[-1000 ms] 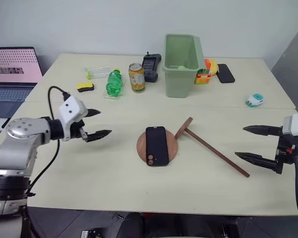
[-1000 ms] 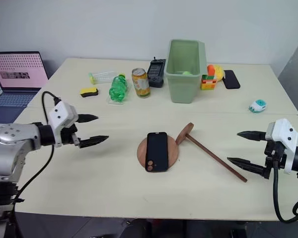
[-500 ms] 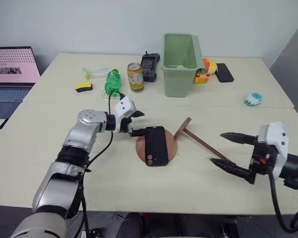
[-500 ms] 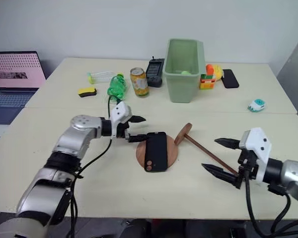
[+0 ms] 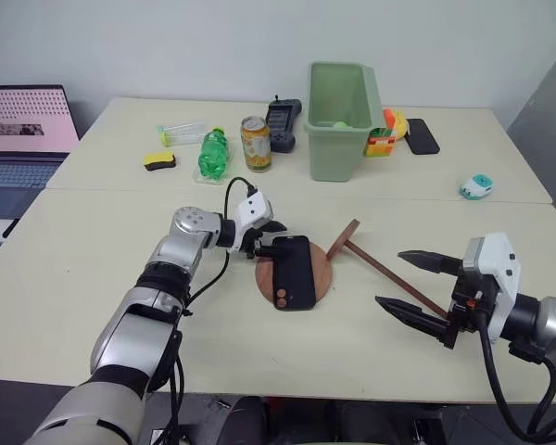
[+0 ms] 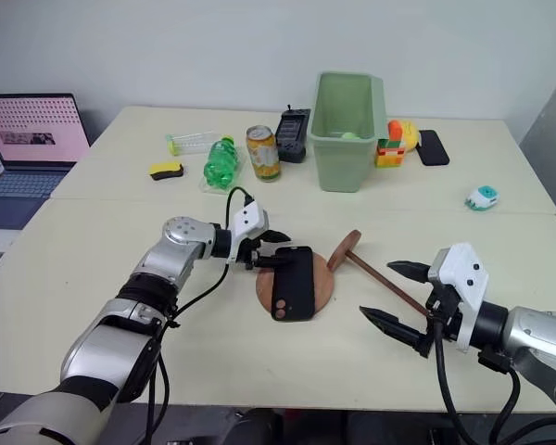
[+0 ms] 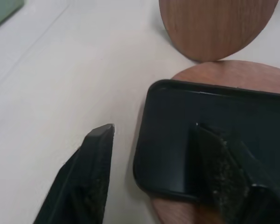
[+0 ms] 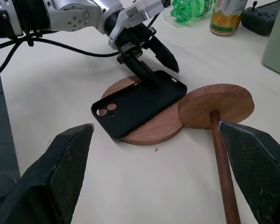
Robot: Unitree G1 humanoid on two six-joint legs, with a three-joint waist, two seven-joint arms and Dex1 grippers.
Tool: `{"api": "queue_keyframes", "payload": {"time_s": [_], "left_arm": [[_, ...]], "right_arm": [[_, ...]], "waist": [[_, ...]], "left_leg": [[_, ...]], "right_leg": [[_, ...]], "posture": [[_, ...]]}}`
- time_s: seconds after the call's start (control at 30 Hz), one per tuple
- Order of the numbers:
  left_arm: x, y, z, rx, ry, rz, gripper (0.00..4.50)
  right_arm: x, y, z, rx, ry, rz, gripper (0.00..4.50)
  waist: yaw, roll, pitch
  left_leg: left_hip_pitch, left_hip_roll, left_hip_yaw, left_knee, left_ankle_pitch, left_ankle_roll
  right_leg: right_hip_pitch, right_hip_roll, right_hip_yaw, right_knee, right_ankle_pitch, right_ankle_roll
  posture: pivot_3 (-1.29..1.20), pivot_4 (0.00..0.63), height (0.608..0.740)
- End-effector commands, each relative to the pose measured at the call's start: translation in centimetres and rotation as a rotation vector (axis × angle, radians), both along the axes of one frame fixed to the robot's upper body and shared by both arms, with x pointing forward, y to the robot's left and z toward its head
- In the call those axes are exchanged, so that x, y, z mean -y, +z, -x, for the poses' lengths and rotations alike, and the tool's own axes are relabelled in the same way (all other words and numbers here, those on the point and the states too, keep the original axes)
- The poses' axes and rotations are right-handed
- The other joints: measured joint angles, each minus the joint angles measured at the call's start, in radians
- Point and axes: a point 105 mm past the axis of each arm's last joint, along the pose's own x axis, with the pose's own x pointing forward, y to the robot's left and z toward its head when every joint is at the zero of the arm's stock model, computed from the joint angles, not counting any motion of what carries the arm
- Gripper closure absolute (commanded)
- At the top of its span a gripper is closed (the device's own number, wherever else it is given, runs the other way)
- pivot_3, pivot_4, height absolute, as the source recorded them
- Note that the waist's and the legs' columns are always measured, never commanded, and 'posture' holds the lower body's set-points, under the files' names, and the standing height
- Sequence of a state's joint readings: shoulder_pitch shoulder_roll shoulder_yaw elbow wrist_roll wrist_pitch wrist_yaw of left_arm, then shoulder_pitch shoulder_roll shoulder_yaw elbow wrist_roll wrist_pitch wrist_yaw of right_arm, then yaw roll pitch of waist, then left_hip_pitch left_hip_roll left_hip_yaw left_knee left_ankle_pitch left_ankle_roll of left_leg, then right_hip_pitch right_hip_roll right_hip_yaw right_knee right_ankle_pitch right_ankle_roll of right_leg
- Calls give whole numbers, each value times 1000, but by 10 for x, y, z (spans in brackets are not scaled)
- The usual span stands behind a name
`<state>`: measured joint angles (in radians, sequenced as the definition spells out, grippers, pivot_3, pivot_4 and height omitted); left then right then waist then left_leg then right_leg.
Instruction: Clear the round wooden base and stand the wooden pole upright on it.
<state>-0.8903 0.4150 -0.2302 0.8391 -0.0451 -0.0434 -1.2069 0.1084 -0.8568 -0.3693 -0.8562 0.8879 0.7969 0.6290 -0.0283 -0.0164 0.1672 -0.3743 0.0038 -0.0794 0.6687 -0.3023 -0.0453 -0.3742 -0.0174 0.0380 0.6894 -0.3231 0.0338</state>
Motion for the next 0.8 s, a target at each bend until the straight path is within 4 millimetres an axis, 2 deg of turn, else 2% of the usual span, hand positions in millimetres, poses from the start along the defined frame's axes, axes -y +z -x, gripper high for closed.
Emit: {"api": "queue_keyframes", "payload": {"time_s": [0.03, 0.07, 0.1, 0.2, 0.37, 0.63, 0.8], "left_arm": [[3, 12, -6, 67, 1, 15, 2616], [3, 10, -6, 68, 2, 15, 2634], [4, 10, -6, 68, 3, 16, 2977], [4, 5, -5, 70, -1, 0, 3367], [6, 4, -7, 81, 3, -1, 4413], [7, 19, -11, 100, 15, 64, 4486], [-7, 33, -8, 89, 26, 104, 4486]], "right_arm": [[-5, 5, 5, 27, 32, 1, 0], [-4, 4, 5, 26, 30, 1, 0], [-4, 4, 5, 25, 29, 2, 0], [-3, 3, 5, 25, 27, 7, 0], [-3, 2, 5, 26, 29, 10, 0], [-3, 1, 6, 18, 54, 26, 0], [-6, 3, 11, -1, 129, 43, 0]], "waist": [[0, 0, 0], [0, 0, 0], [0, 0, 0], [0, 0, 0], [0, 0, 0], [0, 0, 0], [0, 0, 0]], "left_leg": [[0, -3, 0, 0, 0, 0], [0, -3, -1, 0, 0, 0], [0, -3, -1, 0, 0, 0], [-1, -4, -2, 0, 0, 0], [-2, -5, -4, 3, 0, 0], [-6, -6, -7, 8, 0, 0], [-6, -6, -7, 8, 0, 0]], "right_leg": [[0, 0, 0, 0, 0, 0], [0, 0, 0, 0, 0, 0], [0, 0, 0, 0, 0, 0], [0, -1, 0, 0, 0, 0], [0, -1, 0, 1, 0, 0], [0, -2, -2, 2, 0, 0], [-1, -2, -2, 3, 0, 0]], "posture": [[0, 150, 740], [0, 150, 740], [0, 150, 740], [0, 150, 740], [0, 150, 740], [0, 150, 740], [0, 150, 740]]}}
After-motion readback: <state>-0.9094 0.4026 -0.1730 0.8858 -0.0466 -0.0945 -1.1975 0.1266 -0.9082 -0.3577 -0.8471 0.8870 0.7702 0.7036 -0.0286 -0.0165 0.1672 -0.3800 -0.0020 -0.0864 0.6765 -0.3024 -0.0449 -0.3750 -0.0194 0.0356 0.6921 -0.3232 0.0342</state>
